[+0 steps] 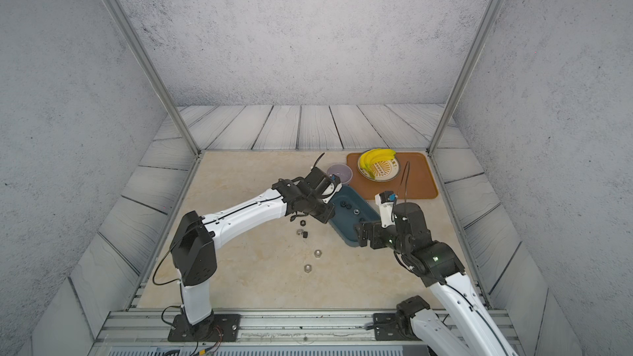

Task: Put the nuts on the desktop into the storage box
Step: Move the storage box to the center of the board.

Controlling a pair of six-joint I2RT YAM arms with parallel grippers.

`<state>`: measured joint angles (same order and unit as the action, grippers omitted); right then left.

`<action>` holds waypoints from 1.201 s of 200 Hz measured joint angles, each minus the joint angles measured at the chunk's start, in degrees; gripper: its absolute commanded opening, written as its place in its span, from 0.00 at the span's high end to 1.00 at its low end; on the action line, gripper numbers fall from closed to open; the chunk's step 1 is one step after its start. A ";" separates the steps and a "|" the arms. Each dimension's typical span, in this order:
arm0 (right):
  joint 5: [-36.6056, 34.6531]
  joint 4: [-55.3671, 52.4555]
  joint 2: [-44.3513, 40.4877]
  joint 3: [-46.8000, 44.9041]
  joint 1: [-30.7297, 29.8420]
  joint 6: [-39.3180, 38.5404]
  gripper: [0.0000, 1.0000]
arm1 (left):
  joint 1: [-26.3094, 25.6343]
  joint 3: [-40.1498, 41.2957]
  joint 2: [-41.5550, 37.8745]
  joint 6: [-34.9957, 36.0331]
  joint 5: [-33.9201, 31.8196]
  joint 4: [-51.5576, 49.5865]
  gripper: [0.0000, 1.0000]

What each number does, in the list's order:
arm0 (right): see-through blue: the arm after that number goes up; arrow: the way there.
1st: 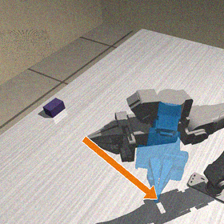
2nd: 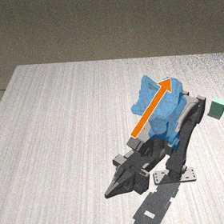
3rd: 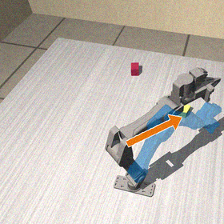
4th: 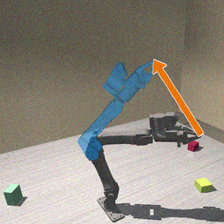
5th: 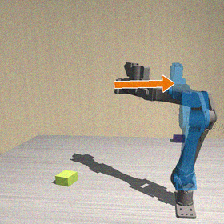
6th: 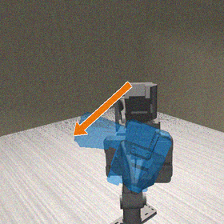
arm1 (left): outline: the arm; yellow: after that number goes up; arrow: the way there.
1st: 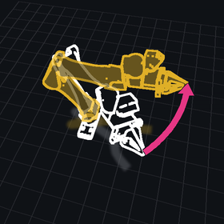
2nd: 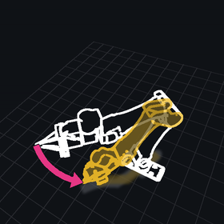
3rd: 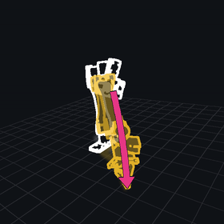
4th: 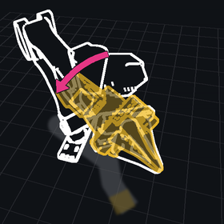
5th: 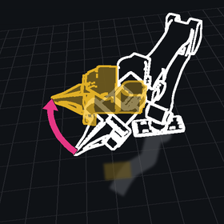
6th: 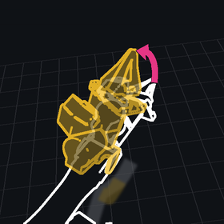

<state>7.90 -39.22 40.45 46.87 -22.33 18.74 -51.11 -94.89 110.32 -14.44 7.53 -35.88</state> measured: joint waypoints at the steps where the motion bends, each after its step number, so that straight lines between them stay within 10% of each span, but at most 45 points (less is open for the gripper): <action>1: -0.20 0.02 -0.11 -0.07 0.00 -0.02 0.01 | 0.00 0.00 0.13 -0.02 0.00 0.11 0.78; 120: -6.19 0.46 4.68 -1.57 0.00 -1.44 0.01 | 0.00 -2.99 13.42 -1.22 0.90 9.81 0.78; 240: -6.14 0.22 4.68 -1.57 0.00 -1.44 0.01 | 0.00 0.68 9.57 1.01 -3.41 6.47 0.78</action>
<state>1.76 -39.00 45.12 45.30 -22.33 17.30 -51.11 -94.21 119.90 -13.43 4.12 -29.41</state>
